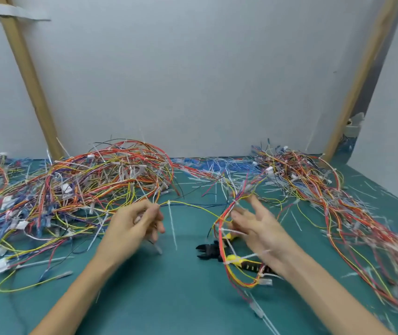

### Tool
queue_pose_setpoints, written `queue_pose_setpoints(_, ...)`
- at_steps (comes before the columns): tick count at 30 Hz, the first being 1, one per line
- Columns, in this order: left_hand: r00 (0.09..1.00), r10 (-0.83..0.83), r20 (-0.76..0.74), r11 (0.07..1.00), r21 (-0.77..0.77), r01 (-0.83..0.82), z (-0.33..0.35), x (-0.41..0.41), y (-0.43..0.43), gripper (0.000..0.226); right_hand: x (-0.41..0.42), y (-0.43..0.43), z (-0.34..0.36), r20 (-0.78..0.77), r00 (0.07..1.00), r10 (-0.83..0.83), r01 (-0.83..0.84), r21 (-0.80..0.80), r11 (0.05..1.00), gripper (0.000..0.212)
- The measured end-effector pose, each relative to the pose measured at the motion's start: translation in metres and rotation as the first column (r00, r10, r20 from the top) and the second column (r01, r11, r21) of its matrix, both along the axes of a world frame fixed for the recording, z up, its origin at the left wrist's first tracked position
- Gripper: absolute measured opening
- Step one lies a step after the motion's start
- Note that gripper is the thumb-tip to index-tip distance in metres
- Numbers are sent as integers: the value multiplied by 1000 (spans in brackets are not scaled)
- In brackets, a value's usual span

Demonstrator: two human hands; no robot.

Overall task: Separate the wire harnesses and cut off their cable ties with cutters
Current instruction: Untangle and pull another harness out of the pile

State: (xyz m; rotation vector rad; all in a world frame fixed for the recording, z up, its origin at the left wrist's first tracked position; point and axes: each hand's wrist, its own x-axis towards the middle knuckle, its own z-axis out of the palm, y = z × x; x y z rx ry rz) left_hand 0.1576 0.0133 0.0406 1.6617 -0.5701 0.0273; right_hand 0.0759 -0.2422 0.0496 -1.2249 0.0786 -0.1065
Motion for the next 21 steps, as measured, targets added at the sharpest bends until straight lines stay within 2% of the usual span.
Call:
queue_pose_setpoints(3,1000,-4,-1,1000,27,4,0,6,9,38,-13,3,-7,10,1000,-22,23,-37,999,43)
queue_pose_setpoints(7,999,24,40,993,113,-28,-1,10,19,20,-23,8,-2,-10,1000,-12,12,14,1000,47)
queue_pose_setpoints(10,991,20,134,950,307,-60,-3,9,21,15,-28,12,2,22,998,55,-56,41,998,44)
queue_pose_setpoints(12,981,-37,189,904,424,-48,-6,0,15,19,-28,15,5,54,998,24,-26,40,999,43)
queue_pose_setpoints(15,892,-94,442,829,531,-175,-11,-14,-1,20,-26,14,7,93,995,-38,41,-29,999,30)
queue_pose_setpoints(16,840,-78,536,818,516,-253,-11,-17,-6,20,-26,13,6,104,994,-39,45,-63,997,24)
queue_pose_setpoints(18,779,51,625,854,376,-359,-6,-18,-13,17,-27,12,4,123,992,-26,45,-151,988,16)
queue_pose_setpoints(21,753,280,596,893,126,-432,10,-16,-20,17,-28,16,0,127,992,-18,53,-280,958,16)
